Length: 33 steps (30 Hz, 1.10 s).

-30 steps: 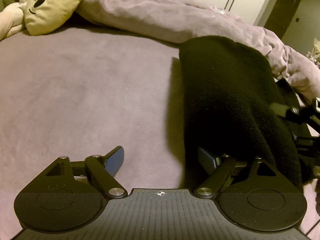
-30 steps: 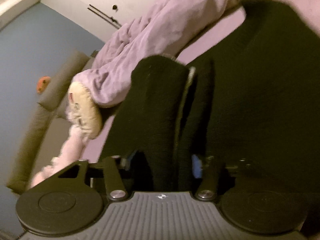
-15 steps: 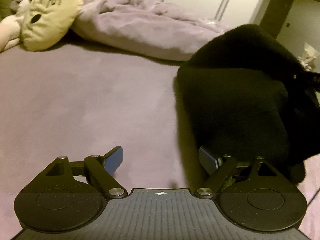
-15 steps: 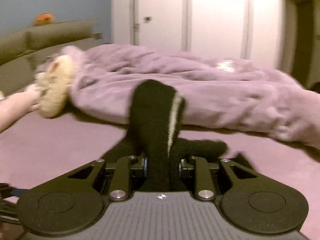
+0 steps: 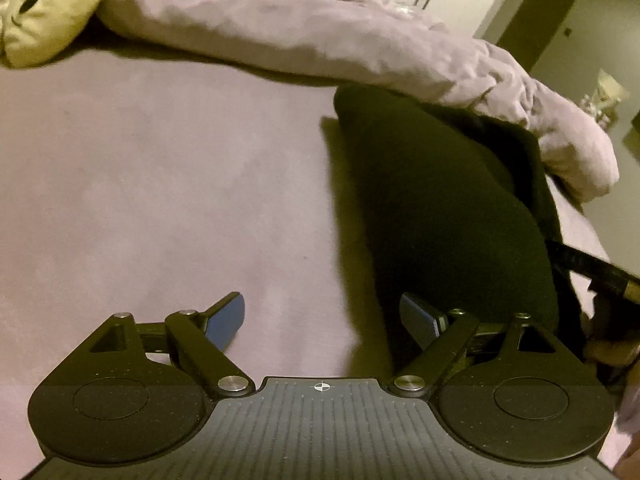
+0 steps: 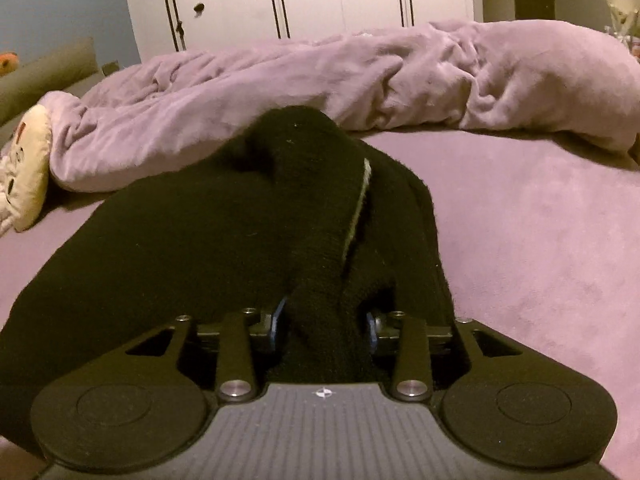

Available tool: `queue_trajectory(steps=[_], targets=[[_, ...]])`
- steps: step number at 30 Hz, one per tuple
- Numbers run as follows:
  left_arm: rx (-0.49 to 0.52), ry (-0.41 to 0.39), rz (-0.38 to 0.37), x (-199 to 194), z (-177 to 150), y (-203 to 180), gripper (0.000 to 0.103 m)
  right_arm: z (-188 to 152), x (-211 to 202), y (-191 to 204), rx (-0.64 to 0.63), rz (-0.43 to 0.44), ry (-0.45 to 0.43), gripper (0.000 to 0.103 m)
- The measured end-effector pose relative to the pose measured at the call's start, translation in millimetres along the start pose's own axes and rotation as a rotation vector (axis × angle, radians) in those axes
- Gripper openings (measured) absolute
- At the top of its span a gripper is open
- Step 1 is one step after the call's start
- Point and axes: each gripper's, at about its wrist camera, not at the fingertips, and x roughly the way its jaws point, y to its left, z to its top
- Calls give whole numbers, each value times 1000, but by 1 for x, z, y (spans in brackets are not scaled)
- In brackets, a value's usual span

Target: Fold small clothes

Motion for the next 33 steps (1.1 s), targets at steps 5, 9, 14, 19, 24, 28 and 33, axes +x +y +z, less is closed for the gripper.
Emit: queue_trajectory(steps=[5, 9, 14, 19, 24, 28, 33], targets=[[45, -5, 42, -6, -2, -5, 90, 4, -28, -9, 89, -27, -6, 76], [43, -5, 46, -7, -2, -7, 90, -25, -59, -18, 197, 36, -21, 78], [51, -4, 61, -6, -2, -13, 90, -76, -96, -26, 343, 114, -68, 78], [52, -2, 75, -6, -1, -17, 90, -100, -96, -35, 499, 204, -42, 77], [49, -2, 76, -7, -4, -18, 90, -99, -83, -42, 619, 314, -49, 70], [62, -1, 79, -8, -6, -16, 90, -107, -77, -55, 750, 364, -91, 49], [69, -10, 79, -12, -8, -13, 91, -108, -72, -56, 769, 370, -114, 50]])
